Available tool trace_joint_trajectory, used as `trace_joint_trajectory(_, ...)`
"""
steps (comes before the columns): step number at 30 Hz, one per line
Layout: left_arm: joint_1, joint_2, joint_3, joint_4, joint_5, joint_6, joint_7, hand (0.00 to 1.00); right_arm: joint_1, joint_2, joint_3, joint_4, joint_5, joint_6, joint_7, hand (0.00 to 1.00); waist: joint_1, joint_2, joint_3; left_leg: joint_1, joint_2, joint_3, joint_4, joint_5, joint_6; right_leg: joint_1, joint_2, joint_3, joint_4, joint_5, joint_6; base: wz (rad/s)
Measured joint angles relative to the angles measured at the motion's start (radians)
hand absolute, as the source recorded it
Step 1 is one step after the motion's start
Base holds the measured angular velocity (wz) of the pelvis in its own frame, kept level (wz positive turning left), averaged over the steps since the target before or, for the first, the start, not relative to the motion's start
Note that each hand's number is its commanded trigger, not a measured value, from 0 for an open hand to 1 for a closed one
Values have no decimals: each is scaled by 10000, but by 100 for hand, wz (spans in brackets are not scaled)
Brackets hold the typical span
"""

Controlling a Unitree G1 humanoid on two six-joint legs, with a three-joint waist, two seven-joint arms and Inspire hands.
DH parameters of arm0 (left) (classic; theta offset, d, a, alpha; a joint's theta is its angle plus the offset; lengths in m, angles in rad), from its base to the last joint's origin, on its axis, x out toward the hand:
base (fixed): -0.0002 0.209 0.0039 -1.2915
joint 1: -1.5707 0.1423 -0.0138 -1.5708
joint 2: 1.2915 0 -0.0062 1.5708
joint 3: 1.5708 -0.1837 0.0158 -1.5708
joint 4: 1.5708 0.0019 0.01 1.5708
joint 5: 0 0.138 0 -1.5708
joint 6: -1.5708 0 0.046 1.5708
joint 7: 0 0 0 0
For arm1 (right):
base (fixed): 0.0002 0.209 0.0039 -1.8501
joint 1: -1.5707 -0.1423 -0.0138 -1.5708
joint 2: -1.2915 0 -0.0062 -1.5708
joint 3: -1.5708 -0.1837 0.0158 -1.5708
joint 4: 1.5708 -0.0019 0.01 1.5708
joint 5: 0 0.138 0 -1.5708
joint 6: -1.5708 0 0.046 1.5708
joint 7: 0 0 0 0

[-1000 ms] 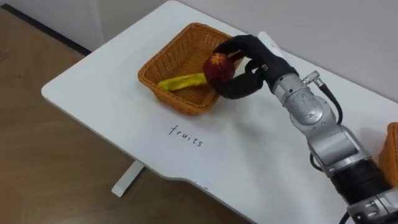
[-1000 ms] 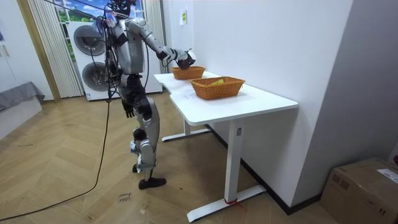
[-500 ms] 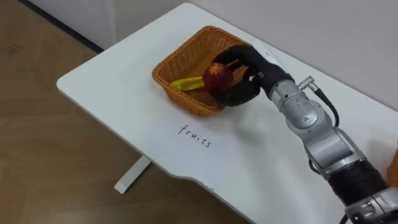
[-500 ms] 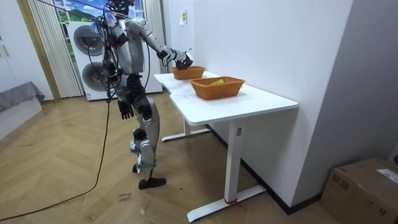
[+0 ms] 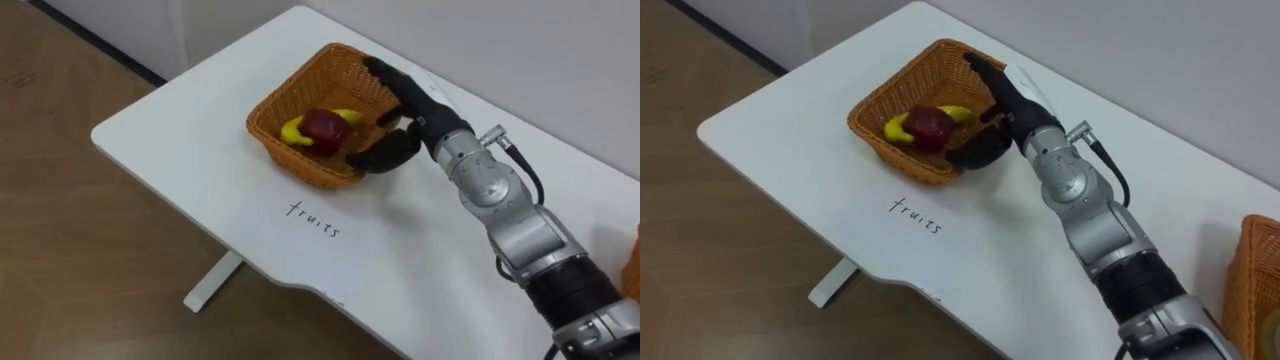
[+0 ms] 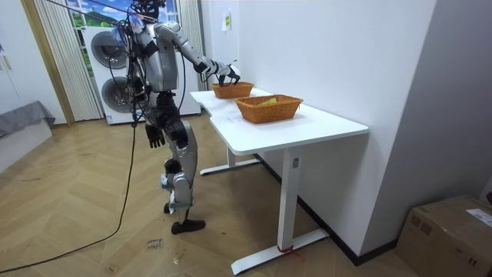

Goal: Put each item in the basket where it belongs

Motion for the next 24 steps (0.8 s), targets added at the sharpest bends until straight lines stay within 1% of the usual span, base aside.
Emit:
trace_joint_trajectory(6,4,-6,-2,-9,-1,128,-9,0,-1,-1,0,0,24,0,0,0,-5,3,2,1,-3,0,7,-11,6,0,-1,3,1,0,0,0)
trace_joint_trajectory(13,1,-27,-10,-18,52,139,-8,0,-1,0,-1,4,71,0,-85,0,-7,24,7,5,-10,-1,74,-10,7,25,0,11,6,1,0,0)
trace_joint_trajectory(19,0,-40,-17,-17,66,132,-6,0,0,-1,-15,4,381,-52,-194,0,-48,94,12,9,-19,1,136,-21,12,57,-4,22,18,4,1,0)
trace_joint_trajectory(20,2,-42,-16,-17,67,122,-6,0,0,-3,-18,3,456,-75,-193,0,-48,120,15,-3,-20,1,170,-49,9,58,-3,21,28,4,2,0)
trace_joint_trajectory(23,1,-50,-6,-112,64,83,-6,0,0,-12,-58,-189,453,-86,-193,0,-130,224,-16,-47,-26,1,244,-104,23,46,-4,37,35,6,5,0)
trace_joint_trajectory(24,6,-53,6,-113,64,67,-6,0,4,-13,-160,-430,450,-85,-192,0,-272,289,-35,-103,-28,-3,323,-133,33,43,-6,41,34,8,9,5)
